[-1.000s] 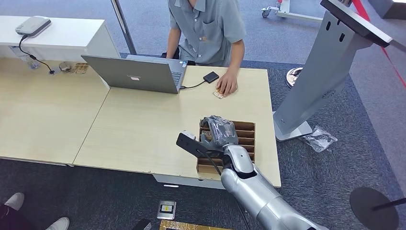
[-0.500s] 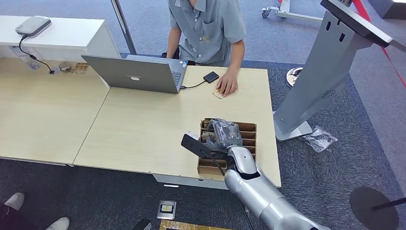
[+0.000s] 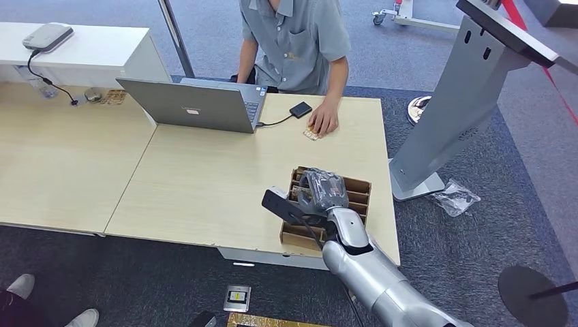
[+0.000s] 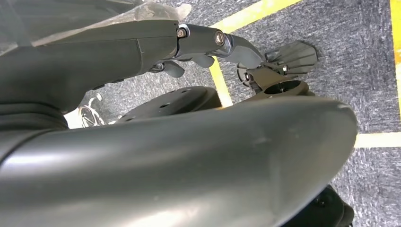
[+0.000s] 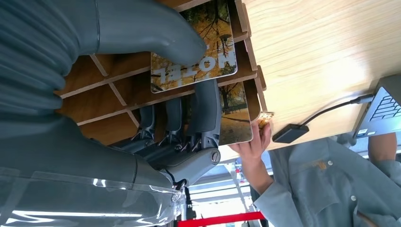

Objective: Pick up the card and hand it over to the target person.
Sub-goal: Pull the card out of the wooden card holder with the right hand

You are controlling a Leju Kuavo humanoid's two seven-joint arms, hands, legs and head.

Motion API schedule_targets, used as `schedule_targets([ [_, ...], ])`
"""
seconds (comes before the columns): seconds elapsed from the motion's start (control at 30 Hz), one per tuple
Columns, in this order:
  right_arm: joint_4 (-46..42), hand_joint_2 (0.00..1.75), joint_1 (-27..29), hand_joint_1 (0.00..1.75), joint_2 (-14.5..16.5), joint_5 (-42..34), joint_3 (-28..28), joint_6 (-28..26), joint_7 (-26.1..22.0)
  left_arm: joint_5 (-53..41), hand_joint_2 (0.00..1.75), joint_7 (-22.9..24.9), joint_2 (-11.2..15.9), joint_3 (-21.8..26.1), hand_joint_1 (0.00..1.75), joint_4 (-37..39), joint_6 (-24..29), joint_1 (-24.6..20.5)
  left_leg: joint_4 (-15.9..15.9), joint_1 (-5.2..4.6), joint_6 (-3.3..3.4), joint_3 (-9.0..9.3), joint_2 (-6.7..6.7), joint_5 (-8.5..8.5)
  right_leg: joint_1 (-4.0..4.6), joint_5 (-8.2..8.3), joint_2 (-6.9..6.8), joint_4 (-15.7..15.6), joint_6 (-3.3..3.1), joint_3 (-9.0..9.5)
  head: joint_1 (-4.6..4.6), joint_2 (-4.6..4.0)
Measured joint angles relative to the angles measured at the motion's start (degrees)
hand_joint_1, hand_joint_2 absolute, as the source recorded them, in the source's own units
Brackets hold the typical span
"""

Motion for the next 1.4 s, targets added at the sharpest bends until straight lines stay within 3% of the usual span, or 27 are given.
schedule_targets([
  [0.27, -4.09, 1.75, 0.43, 1.35, 0.39, 1.33, -0.23, -2.68, -3.35, 0.00, 0.00, -0.17, -0.09, -0.43, 0.00, 0.06, -0.22, -0.04, 0.02, 0.00, 0.00, -0.03, 0.05, -0.01, 0.00, 0.01, 0.05, 0.02, -0.01, -0.05, 0.00, 0.00],
  [0.47, -9.94, 1.75, 1.01, 1.52, 0.60, 1.64, 0.23, -3.88, -6.19, 0.51, 0.00, 0.00, -0.16, -0.32, 0.00, 0.11, 0.07, -0.04, 0.07, -0.01, -0.03, -0.12, 0.16, -0.07, -0.01, -0.03, 0.14, 0.11, -0.02, -0.18, 0.00, 0.00],
  [0.73, -14.96, 1.75, 1.60, 1.48, 0.14, 1.26, 1.42, -3.59, -8.03, 0.82, 0.00, -0.13, -0.26, -0.29, 0.00, 0.02, 0.33, 0.01, 0.07, 0.00, -0.01, -0.20, 0.13, -0.06, 0.00, -0.03, 0.12, 0.09, -0.01, -0.25, 0.00, 0.00],
  [1.0, -16.73, 1.75, 1.93, 1.50, -0.47, 1.32, 2.00, -2.00, -7.00, 0.73, 0.00, -0.51, -0.10, -0.45, 0.00, 0.02, 0.24, 0.01, 0.04, 0.00, -0.01, -0.18, 0.08, -0.03, 0.01, -0.02, 0.07, 0.06, -0.01, -0.22, 0.00, 0.00],
  [1.23, -17.61, 1.75, 2.11, 1.74, -0.43, 1.66, 2.20, -3.22, -7.83, 0.82, 0.00, -0.28, -0.05, -0.48, 0.00, 0.08, 0.22, 0.02, 0.02, 0.01, -0.01, -0.13, 0.06, -0.05, 0.02, -0.04, 0.06, 0.03, -0.01, -0.16, 0.00, 0.00],
  [1.4, -23.71, 1.75, 2.35, 1.75, -1.64, 3.17, 2.39, -3.40, -7.45, 1.10, 0.00, -0.23, -0.09, -0.37, 0.00, 0.09, 0.34, 0.04, 0.06, 0.01, 0.00, -0.18, 0.08, -0.05, 0.01, -0.03, 0.08, 0.07, -0.01, -0.22, 0.00, 0.00],
])
